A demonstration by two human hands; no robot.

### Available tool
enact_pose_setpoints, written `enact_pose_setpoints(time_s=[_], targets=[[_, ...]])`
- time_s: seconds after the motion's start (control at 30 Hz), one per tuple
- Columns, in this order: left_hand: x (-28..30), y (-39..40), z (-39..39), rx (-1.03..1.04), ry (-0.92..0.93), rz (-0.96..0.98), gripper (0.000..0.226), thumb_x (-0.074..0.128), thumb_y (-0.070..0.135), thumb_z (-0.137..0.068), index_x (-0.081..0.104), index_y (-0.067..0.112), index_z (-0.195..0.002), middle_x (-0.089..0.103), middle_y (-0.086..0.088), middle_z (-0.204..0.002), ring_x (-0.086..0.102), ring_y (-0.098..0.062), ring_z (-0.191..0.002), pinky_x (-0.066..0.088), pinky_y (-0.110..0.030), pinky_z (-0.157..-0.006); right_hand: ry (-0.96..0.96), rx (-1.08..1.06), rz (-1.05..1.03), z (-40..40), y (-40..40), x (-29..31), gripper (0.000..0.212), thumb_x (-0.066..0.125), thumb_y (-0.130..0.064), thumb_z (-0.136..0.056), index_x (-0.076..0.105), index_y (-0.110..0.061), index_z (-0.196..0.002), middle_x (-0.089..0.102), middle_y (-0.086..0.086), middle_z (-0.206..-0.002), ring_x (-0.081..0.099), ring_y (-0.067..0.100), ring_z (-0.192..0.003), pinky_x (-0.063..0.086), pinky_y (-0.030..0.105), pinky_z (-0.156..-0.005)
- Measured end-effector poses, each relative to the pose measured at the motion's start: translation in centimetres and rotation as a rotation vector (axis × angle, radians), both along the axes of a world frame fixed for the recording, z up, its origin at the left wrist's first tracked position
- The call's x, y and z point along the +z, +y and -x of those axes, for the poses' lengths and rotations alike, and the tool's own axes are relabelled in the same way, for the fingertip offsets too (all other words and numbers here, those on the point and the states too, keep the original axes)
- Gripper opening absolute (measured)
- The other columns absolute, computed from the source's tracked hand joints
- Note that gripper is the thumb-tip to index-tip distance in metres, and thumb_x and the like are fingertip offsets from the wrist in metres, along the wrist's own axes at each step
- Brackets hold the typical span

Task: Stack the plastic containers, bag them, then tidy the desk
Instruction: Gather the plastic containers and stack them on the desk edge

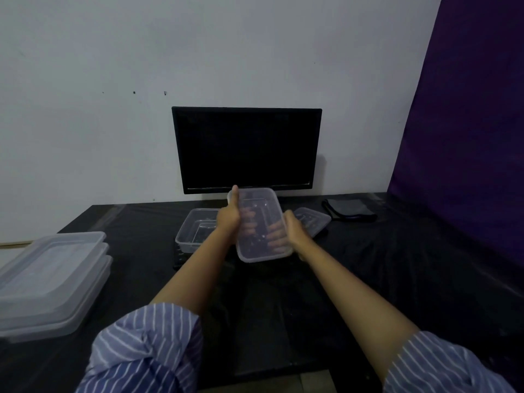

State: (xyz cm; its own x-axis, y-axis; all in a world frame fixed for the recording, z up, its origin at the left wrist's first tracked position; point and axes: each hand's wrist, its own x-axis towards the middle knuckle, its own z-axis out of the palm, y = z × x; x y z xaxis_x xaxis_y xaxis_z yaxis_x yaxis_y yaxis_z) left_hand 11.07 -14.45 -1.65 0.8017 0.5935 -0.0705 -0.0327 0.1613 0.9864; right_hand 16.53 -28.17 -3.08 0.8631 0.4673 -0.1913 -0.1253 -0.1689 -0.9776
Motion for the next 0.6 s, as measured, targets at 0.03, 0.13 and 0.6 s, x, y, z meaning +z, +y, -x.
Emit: enact_pose_setpoints(time_s=[0.03,0.13,0.6], targets=[[-0.2,-0.3,0.2,-0.018,0.003,-0.006,0.077,0.040,0.072,-0.086,0.067,0.002,-0.104,0.072,-0.016,-0.095,0.070,-0.032,-0.086,0.057,-0.037,-0.062,0.006,-0.026,0.007,-0.2,0.2,0.3,0.066,0.032,-0.056,-0.098,0.066,0.000,-0.087,0.067,0.018,-0.079,0.066,0.030,-0.067,0.058,0.036,-0.063],[-0.8,-1.4,0.7,-0.063,0.014,-0.035,0.074,0.044,0.072,-0.085,0.067,0.002,-0.097,0.072,-0.016,-0.090,0.071,-0.032,-0.084,0.059,-0.040,-0.072,0.000,-0.088,-0.026,-0.9,0.7,0.8,0.085,0.039,-0.076,-0.084,0.067,0.003,-0.093,0.068,0.018,-0.081,0.068,0.030,-0.069,0.056,0.034,-0.054],[-0.4,-1.3,1.0,-0.244,0.069,0.015,0.059,0.042,0.055,-0.092,0.064,0.002,-0.106,0.067,-0.018,-0.091,0.065,-0.031,-0.079,0.054,-0.040,-0.074,-0.137,-0.123,0.059,-0.4,-0.1,0.6,0.072,0.041,-0.068,-0.090,0.067,-0.001,-0.082,0.067,0.011,-0.072,0.065,0.021,-0.057,0.050,0.024,-0.043]])
